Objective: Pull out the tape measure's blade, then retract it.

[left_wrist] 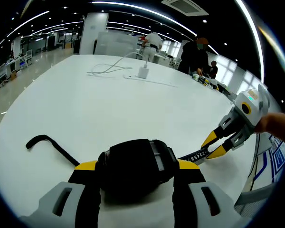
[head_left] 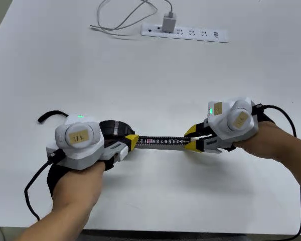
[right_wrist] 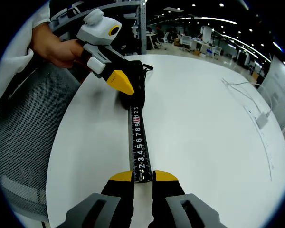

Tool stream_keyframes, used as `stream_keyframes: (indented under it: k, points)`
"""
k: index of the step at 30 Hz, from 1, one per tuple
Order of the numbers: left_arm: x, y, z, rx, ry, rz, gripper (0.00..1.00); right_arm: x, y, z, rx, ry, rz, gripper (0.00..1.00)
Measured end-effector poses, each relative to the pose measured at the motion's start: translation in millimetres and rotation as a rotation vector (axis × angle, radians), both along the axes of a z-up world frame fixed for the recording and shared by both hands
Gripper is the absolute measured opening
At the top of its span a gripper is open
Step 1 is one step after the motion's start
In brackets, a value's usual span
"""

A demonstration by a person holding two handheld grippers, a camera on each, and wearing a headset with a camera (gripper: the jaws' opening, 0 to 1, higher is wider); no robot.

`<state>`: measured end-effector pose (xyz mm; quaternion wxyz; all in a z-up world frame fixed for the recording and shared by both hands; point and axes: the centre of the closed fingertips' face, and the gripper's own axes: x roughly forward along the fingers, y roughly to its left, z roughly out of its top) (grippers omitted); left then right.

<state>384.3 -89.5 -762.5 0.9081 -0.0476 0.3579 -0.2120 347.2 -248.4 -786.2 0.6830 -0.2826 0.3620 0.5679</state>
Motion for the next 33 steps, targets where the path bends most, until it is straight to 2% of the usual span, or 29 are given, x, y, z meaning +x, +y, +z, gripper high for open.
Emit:
stream_keyframes:
  k: [8,10,33]
  points:
    - [0.0,0.7,0.2,-0.01,0.001,0.002,0.57,1.0,11.3,0.9,0.013,0.014,-0.002,0.1]
    - [-0.1,1.0,0.0,-0.016,0.004,0.005,0.57,0.9,17.8,2.5,0.03,0.02,-0.006,0.1]
    - [-0.1,1.3,1.4,-0.033,0.008,0.008,0.57,5.3,67.8,0.1,0.069,0.02,0.046,0.1]
